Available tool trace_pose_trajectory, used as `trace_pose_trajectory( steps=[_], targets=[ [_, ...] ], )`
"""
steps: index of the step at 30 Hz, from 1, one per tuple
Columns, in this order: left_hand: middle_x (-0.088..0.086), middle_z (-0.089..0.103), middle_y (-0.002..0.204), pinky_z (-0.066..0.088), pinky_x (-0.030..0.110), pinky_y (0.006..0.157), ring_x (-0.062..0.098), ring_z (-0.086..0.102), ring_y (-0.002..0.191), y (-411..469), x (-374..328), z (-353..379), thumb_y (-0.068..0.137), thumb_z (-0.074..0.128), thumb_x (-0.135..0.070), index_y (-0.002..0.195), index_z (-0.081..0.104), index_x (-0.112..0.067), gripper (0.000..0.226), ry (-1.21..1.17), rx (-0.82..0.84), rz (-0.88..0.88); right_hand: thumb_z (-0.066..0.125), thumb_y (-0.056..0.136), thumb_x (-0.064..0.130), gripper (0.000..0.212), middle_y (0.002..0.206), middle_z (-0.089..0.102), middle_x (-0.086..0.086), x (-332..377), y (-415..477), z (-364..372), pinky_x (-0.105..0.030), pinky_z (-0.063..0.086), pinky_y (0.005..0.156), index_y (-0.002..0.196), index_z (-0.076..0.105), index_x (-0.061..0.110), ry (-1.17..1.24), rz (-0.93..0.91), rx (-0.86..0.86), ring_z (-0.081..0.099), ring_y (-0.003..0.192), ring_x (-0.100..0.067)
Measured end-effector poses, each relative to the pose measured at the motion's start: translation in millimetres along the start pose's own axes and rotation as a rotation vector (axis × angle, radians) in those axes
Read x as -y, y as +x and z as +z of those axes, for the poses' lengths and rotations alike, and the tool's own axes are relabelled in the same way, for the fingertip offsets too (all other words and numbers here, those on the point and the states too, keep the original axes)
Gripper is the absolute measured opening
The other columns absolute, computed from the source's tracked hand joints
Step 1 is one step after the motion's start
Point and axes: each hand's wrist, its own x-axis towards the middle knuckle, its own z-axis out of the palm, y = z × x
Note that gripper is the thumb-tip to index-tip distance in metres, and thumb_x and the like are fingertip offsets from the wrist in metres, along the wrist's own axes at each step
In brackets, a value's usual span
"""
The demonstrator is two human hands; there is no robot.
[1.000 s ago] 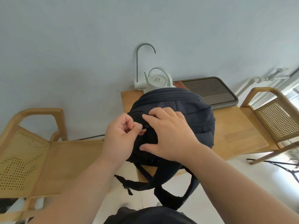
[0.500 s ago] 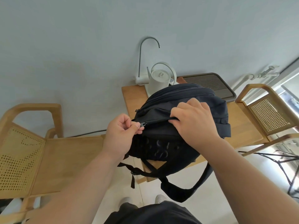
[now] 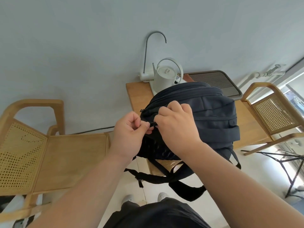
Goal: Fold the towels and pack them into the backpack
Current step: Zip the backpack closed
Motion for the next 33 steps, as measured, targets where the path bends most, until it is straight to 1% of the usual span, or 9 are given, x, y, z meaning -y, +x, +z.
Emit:
trace_pose_trajectory(
  steps=[3, 10, 14, 17, 21, 24, 26, 28, 33],
  targets=[
    [0.008, 0.068, 0.071, 0.06, 0.039, 0.084, 0.026, 0.075, 0.083, 2, 6, 1, 0.093, 0.061, 0.007, 0.071, 0.042, -0.013, 0.035, -0.023, 0.043, -0.009, 0.064, 0.082, 0.011, 0.022, 0.071, 0.04, 0.009, -9, -9, 7, -0.038, 0.035, 0.073, 0.067, 0.055, 0.023, -0.037, -0.026, -0.058, 0.046, 0.082, -0.021],
    [0.01, 0.071, 0.074, 0.06, 0.035, 0.083, 0.025, 0.075, 0.084, 15, 10, 4, 0.094, 0.06, 0.006, 0.073, 0.043, -0.011, 0.032, -0.028, 0.14, -0.011, 0.061, 0.098, 0.029, 0.029, 0.07, 0.048, 0.011, -37, -23, 1, -0.039, 0.037, 0.076, 0.069, 0.064, 0.027, -0.108, -0.017, -0.142, 0.047, 0.082, -0.019],
    [0.01, 0.071, 0.074, 0.06, 0.037, 0.084, 0.026, 0.074, 0.082, 20, 32, -7, 0.094, 0.06, 0.005, 0.071, 0.042, -0.013, 0.034, 0.004, 0.1, -0.094, 0.047, 0.103, 0.041, 0.036, 0.074, 0.052, 0.012, -62, -30, -1, -0.041, 0.038, 0.081, 0.078, 0.071, 0.029, -0.117, -0.014, -0.07, 0.049, 0.088, -0.02],
    [0.013, 0.071, 0.076, 0.059, 0.039, 0.085, 0.026, 0.075, 0.081, 14, 49, 0, 0.094, 0.061, 0.002, 0.07, 0.042, -0.014, 0.035, -0.001, 0.088, -0.144, 0.04, 0.103, 0.044, 0.041, 0.075, 0.055, 0.014, -67, -35, -5, -0.039, 0.035, 0.085, 0.081, 0.072, 0.032, -0.134, 0.103, 0.028, 0.047, 0.093, -0.018],
    [0.008, 0.068, 0.07, 0.059, 0.035, 0.078, 0.025, 0.075, 0.08, 9, 61, 2, 0.094, 0.06, 0.006, 0.07, 0.042, -0.013, 0.035, -0.109, 0.042, -0.186, 0.051, 0.094, 0.037, 0.02, 0.089, 0.059, 0.011, -35, -29, -18, -0.042, 0.035, 0.086, 0.096, 0.069, 0.029, -0.137, 0.117, 0.07, 0.048, 0.1, -0.023],
    [0.009, 0.066, 0.07, 0.058, 0.035, 0.074, 0.023, 0.073, 0.076, 6, 66, -2, 0.093, 0.059, 0.01, 0.072, 0.042, -0.012, 0.035, -0.175, 0.038, -0.197, 0.057, 0.087, 0.043, 0.032, 0.102, 0.059, 0.004, -1, -21, -8, -0.045, 0.035, 0.09, 0.111, 0.063, 0.022, -0.11, -0.038, 0.135, 0.049, 0.105, -0.028],
    [0.008, 0.065, 0.068, 0.058, 0.033, 0.072, 0.022, 0.073, 0.076, 5, 69, -5, 0.093, 0.059, 0.01, 0.072, 0.042, -0.012, 0.035, -0.165, 0.026, -0.185, 0.06, 0.088, 0.026, 0.008, 0.083, 0.053, 0.002, 10, -18, 8, -0.045, 0.036, 0.083, 0.088, 0.064, 0.019, -0.091, -0.113, 0.15, 0.048, 0.094, -0.028],
    [0.004, 0.065, 0.065, 0.057, 0.032, 0.072, 0.022, 0.073, 0.076, 6, 73, -11, 0.093, 0.059, 0.011, 0.071, 0.041, -0.013, 0.036, -0.155, -0.007, -0.18, 0.055, 0.084, 0.011, 0.018, 0.067, 0.042, 0.003, 12, -16, 16, -0.043, 0.037, 0.074, 0.068, 0.055, 0.019, -0.092, -0.115, 0.174, 0.044, 0.08, -0.026],
    [0.005, 0.064, 0.064, 0.057, 0.033, 0.072, 0.024, 0.073, 0.075, 6, 94, -26, 0.092, 0.059, 0.011, 0.07, 0.039, -0.014, 0.039, -0.131, -0.074, -0.231, 0.053, 0.082, 0.002, 0.023, 0.066, 0.04, 0.004, -2, -17, 26, -0.043, 0.04, 0.071, 0.066, 0.049, 0.019, -0.139, -0.166, 0.081, 0.043, 0.076, -0.023]
  ],
)
